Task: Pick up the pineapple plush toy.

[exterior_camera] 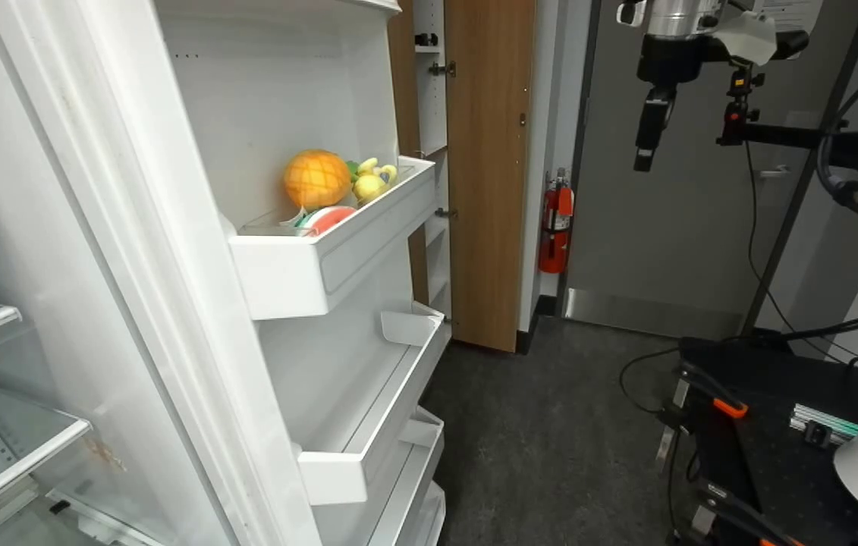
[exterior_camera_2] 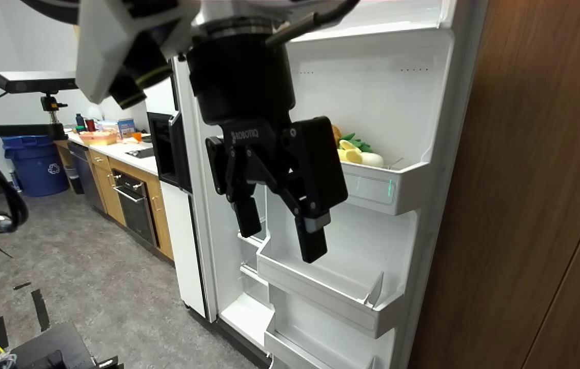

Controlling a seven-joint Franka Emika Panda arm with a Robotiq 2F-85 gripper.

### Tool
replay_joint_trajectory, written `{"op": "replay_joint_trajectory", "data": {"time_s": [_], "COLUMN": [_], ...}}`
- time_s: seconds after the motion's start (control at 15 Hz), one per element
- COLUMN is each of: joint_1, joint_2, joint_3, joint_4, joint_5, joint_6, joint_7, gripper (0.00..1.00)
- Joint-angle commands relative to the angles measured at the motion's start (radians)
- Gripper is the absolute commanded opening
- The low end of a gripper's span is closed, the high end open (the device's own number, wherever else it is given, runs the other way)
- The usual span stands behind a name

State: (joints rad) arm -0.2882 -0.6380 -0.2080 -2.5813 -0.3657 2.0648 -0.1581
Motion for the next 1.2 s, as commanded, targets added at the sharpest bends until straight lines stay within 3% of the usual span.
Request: {"op": "replay_joint_trajectory", "data": {"time_s": [0.0,0.53,0.93,1.13], "joint_1": [0.021,0.089,0.134,0.131], "joint_2": [0.020,0.138,0.271,0.253], "joint_3": [-0.004,0.006,0.046,0.052], "joint_4": [0.018,0.137,0.286,0.259], "joint_5": [0.017,0.163,0.336,0.325], "joint_6": [0.019,0.092,0.071,0.086], "joint_7": [0.016,0.042,0.177,0.149], "gripper": [1.00,1.00,1.00,1.00]}}
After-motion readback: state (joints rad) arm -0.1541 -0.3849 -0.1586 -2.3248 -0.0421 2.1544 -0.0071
